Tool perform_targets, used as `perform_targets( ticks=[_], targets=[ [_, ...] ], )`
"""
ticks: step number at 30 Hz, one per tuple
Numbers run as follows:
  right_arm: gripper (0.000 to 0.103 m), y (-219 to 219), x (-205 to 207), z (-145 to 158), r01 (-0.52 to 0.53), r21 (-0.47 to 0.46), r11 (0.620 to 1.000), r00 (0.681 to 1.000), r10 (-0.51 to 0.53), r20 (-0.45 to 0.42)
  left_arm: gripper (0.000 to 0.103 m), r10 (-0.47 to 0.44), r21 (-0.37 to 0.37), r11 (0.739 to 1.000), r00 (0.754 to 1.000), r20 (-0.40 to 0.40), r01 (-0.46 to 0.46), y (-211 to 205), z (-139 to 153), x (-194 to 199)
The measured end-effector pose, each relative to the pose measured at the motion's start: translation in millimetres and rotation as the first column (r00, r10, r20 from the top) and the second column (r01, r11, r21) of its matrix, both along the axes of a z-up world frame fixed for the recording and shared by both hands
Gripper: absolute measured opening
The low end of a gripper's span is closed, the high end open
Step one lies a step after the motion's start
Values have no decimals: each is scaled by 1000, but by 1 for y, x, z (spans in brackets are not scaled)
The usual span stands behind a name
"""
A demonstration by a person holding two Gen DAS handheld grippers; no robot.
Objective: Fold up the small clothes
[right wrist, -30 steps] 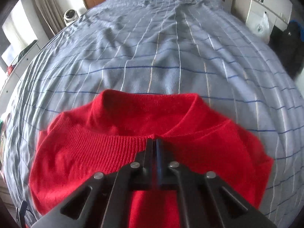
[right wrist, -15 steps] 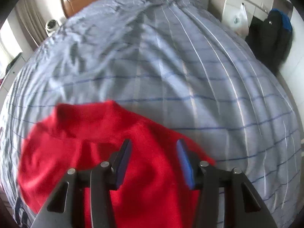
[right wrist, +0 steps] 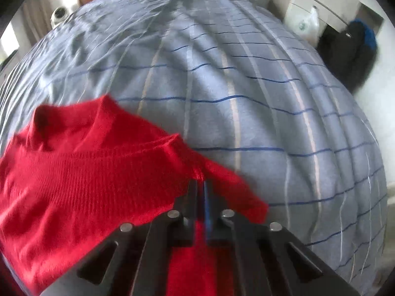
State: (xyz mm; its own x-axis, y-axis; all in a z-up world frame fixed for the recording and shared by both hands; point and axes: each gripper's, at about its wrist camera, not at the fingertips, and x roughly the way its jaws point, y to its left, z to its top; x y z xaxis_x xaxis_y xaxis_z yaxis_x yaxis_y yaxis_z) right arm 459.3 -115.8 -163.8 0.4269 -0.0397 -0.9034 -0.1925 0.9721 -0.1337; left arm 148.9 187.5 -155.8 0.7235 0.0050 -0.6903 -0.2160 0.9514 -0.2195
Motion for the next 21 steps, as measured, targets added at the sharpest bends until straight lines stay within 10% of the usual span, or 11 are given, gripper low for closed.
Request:
perform_targets(
  ticks=[3, 7, 12, 16, 21],
  targets=[
    [47, -6, -12, 15, 10, 46, 999, 998, -13, 64, 101, -4, -9, 1000, 1000, 5, 4, 0, 3, -2],
    [49, -7, -65, 50, -76, 143, 987, 976, 44, 214, 101, -13, -52, 999, 1000, 28, 15, 4, 7, -6],
    [52, 2, -135, 42, -239, 266, 934, 966, 200, 164, 101, -21, -61, 998, 999, 32, 23, 3, 8, -10],
    [52, -28, -171, 6, -162, 129, 978, 979, 144, 143, 101, -33, -65, 997, 999, 42, 35, -1, 12, -23],
    [57, -71, -228, 17, -76, 204, 976, 974, 29, 224, 101, -63, -33, 997, 996, 63, 65, -13, 18, -34]
  ],
)
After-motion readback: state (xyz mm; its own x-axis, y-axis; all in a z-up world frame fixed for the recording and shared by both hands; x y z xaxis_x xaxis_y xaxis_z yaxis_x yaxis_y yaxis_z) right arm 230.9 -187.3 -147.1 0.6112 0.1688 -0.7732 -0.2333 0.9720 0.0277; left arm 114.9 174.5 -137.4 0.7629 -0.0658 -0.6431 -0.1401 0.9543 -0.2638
